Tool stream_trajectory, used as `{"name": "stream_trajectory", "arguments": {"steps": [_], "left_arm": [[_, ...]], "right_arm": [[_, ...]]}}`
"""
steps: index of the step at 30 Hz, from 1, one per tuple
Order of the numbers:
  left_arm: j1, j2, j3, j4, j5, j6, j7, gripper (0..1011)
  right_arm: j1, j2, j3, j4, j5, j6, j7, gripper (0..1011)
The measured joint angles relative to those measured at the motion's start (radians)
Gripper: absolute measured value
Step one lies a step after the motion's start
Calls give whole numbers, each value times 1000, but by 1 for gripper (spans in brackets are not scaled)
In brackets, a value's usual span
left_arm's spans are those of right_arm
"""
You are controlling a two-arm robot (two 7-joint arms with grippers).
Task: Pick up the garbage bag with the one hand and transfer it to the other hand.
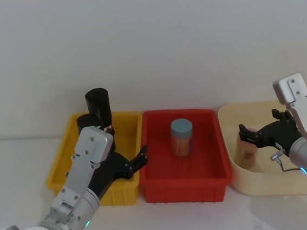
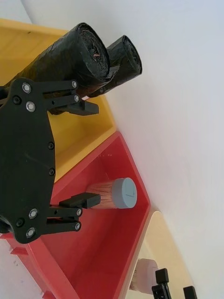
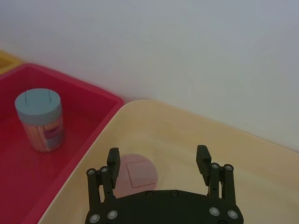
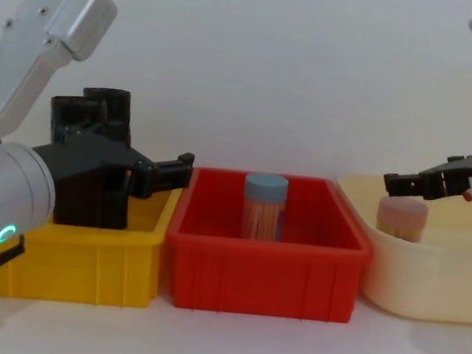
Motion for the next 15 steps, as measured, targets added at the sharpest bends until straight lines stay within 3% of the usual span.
{"name": "stream_trajectory", "arguments": {"steps": [10,15], "left_arm": [[0,0,0,0,0,0,0,1000],[0,0,0,0,0,0,0,1000]], "right_arm": [[-6,-2,7,-3,-1,-2,-3,1004],[-30,-3,32,-33,23,-4,4,1004]]}}
